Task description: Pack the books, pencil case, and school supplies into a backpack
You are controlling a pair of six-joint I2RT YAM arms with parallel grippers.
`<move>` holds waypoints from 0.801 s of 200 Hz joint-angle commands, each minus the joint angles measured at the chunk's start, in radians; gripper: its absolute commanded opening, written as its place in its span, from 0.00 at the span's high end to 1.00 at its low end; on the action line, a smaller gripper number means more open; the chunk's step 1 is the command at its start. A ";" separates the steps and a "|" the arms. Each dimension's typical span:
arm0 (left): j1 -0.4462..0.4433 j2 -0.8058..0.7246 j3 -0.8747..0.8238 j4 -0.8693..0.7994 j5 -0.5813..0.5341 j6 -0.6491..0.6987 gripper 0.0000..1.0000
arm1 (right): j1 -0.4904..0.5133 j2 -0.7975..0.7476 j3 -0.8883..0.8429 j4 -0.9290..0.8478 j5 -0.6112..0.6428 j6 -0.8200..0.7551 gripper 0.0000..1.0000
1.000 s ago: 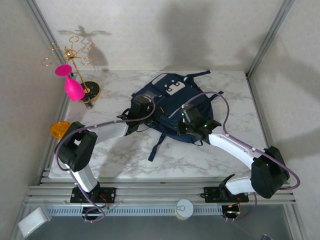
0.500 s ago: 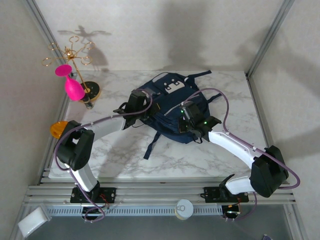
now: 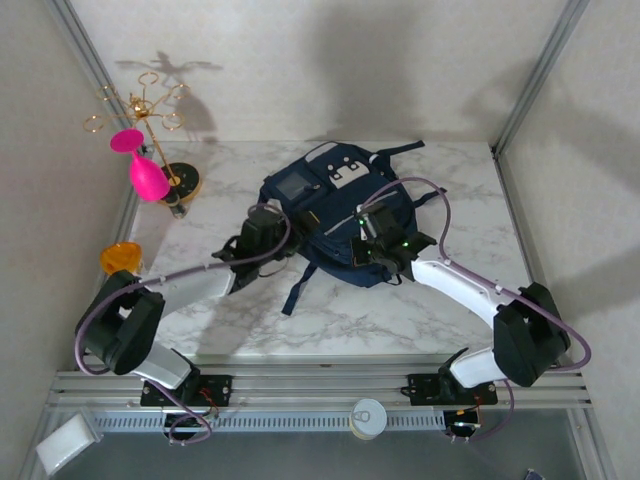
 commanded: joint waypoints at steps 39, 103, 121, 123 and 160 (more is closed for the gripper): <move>-0.166 0.115 0.011 0.234 -0.175 -0.356 0.34 | 0.013 -0.005 -0.024 0.041 -0.002 0.002 1.00; -0.170 0.192 0.027 0.231 -0.296 -0.444 0.44 | 0.013 -0.018 -0.036 0.048 0.000 0.001 1.00; -0.160 0.244 0.127 0.177 -0.287 -0.397 0.52 | 0.013 -0.016 -0.038 0.050 0.004 -0.006 1.00; -0.160 0.249 0.138 0.162 -0.290 -0.396 0.53 | 0.014 -0.016 -0.037 0.048 0.006 -0.006 1.00; -0.157 0.294 0.150 0.095 -0.375 -0.371 0.88 | 0.013 -0.023 -0.020 0.011 0.051 -0.010 1.00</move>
